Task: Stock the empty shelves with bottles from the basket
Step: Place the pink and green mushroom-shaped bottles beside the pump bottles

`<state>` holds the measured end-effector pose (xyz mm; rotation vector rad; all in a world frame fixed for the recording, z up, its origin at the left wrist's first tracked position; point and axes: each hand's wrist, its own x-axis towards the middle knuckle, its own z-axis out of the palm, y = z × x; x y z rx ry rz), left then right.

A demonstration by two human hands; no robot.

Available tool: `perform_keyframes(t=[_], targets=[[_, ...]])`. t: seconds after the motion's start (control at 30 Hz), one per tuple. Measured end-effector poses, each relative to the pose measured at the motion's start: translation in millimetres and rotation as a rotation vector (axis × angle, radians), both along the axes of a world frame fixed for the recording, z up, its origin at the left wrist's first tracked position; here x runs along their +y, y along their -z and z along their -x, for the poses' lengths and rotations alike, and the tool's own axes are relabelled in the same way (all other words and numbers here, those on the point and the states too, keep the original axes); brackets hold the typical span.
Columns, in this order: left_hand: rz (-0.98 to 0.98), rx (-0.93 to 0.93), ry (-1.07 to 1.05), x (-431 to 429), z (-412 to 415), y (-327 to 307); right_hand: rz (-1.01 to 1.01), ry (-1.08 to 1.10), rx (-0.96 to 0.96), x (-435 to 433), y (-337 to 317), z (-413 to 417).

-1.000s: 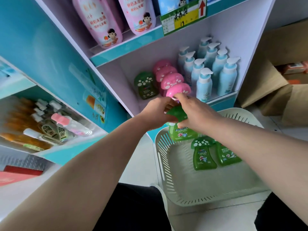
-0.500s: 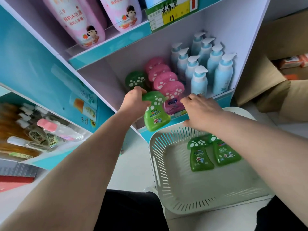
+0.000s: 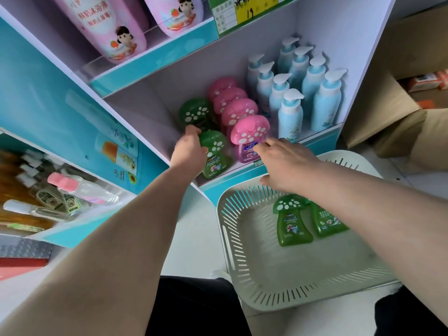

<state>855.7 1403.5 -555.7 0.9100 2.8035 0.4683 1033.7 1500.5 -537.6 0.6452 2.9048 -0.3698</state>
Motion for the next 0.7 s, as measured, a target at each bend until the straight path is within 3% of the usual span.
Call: perform_keyframes(t=[0.2, 0.7], targets=[[0.241, 0.216, 0.138, 5.9, 3.5, 4.5, 0.006, -0.005, 0.015, -1.9, 2.0, 1.9], [0.258, 0.344, 0.08, 45.7, 47.3, 16.7, 0.041, 0.02, 0.021, 10.9, 12.6, 4.1]])
